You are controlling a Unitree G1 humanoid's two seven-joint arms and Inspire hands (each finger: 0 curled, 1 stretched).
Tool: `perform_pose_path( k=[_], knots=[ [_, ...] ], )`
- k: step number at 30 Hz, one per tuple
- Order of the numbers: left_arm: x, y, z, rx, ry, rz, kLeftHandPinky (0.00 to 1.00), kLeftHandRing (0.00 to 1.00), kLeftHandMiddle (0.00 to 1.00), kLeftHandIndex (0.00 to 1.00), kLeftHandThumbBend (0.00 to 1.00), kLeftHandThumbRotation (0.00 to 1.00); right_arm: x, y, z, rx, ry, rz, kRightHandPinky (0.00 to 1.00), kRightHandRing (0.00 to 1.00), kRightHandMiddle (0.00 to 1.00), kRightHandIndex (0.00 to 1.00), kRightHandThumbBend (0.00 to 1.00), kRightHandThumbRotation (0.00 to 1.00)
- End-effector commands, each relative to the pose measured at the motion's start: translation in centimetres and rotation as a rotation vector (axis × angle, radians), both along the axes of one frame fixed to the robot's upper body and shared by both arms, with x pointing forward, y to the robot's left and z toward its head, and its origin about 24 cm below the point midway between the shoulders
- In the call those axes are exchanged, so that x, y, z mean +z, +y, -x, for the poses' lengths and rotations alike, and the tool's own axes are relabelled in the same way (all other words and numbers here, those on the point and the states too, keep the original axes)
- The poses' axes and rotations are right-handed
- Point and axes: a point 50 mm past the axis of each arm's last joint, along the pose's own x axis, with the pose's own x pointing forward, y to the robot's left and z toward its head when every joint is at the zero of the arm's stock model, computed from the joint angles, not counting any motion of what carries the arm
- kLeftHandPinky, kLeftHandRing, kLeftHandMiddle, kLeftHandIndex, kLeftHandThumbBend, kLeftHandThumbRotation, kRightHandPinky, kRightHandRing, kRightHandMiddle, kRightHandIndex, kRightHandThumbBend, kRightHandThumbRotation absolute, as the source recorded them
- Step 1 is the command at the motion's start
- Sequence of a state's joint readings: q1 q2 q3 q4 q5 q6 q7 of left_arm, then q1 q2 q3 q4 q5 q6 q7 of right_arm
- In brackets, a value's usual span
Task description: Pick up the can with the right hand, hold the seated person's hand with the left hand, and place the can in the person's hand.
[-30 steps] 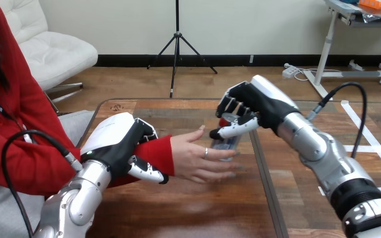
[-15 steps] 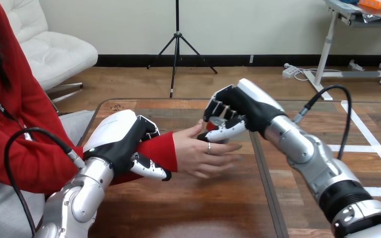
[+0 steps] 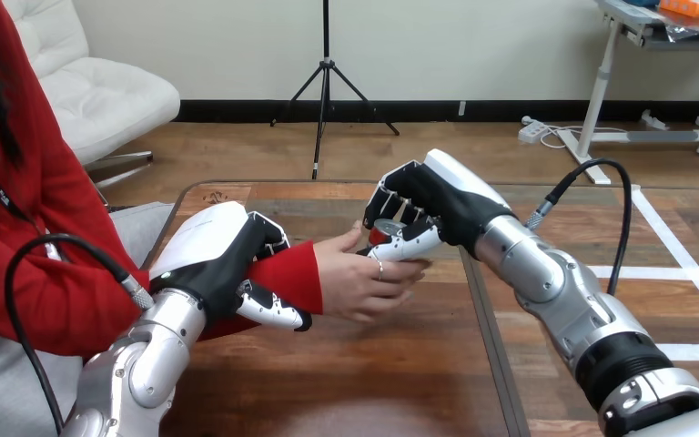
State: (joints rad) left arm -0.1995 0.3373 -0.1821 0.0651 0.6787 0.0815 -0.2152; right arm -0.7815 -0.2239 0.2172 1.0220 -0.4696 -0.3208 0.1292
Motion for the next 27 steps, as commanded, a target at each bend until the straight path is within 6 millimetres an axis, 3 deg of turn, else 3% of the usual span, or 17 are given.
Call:
perform_pose_path(
  k=[1, 12, 27],
  knots=[
    [11.1, -4.6, -2.4, -0.173, -0.434, 0.141, 0.23, 0.29, 0.37, 0.37, 0.73, 0.00, 12.7, 6.8, -1.6, 0.208, -0.424, -0.095, 0.30, 0.35, 0.42, 0.44, 0.64, 0.00],
    [10.6, -4.3, -2.3, -0.158, -0.418, 0.133, 0.23, 0.29, 0.37, 0.38, 0.73, 0.00, 13.6, 7.7, -1.3, 0.231, -0.431, -0.113, 0.29, 0.35, 0.42, 0.44, 0.63, 0.00],
    [10.0, -3.9, -2.2, -0.142, -0.403, 0.129, 0.23, 0.30, 0.38, 0.38, 0.74, 0.00, 14.4, 7.4, -1.2, 0.222, -0.436, -0.109, 0.30, 0.36, 0.42, 0.45, 0.63, 0.00]
  ],
)
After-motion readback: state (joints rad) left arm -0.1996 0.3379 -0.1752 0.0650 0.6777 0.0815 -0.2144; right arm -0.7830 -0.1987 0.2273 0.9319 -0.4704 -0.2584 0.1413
